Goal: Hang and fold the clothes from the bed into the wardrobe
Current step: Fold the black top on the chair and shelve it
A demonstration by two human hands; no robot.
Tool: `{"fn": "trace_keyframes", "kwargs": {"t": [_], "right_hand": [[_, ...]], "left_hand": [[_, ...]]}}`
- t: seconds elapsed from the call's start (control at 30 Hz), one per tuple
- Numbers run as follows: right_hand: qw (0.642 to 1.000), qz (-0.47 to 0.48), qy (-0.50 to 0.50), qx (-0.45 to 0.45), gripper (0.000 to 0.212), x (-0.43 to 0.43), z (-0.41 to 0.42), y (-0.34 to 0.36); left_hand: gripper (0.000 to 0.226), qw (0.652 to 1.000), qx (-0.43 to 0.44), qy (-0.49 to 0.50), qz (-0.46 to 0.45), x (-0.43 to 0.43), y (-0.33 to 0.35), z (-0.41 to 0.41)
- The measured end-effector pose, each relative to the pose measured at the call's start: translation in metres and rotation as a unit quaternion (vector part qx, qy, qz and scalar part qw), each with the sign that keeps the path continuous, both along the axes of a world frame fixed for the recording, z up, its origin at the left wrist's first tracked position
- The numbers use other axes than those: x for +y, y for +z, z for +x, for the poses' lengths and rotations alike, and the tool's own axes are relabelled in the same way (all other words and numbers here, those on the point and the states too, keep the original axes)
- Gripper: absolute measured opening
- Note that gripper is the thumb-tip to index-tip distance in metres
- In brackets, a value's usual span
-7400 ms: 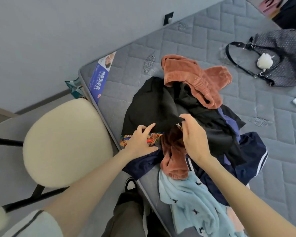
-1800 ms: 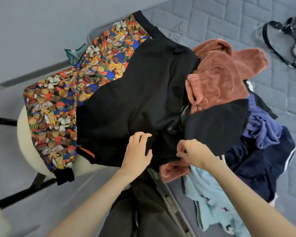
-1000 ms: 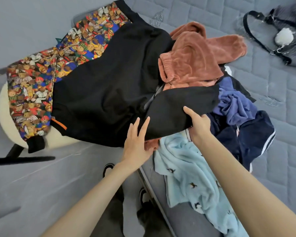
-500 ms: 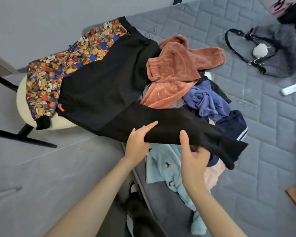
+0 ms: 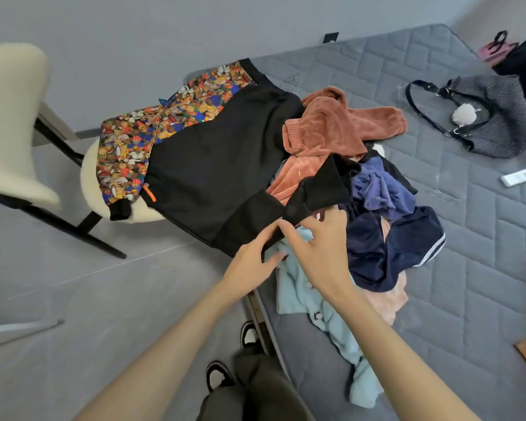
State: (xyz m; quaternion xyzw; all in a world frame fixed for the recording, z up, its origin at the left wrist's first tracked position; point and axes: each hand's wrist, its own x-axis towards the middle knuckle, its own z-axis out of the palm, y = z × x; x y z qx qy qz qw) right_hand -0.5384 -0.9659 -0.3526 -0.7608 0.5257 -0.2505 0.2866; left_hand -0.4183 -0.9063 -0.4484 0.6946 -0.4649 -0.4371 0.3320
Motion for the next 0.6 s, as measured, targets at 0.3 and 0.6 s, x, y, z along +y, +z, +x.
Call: {"fn": "trace_keyframes", "kwargs": {"t": [0.3, 0.6], "right_hand": [[0.984, 0.083, 0.154, -0.023, 0.038, 0.0, 0.02, 0.025], [0.948, 0.257, -0.106, -0.157, 0.057, -0.037, 0.082, -0.002]], "left_hand": [[0.045, 0.983, 0.131, 0.049, -0.118, -0.005, 0.059, 0.051], [0.037, 0.966, 0.216, 0.137, 0.027, 0.005, 0.053, 0.112]]}}
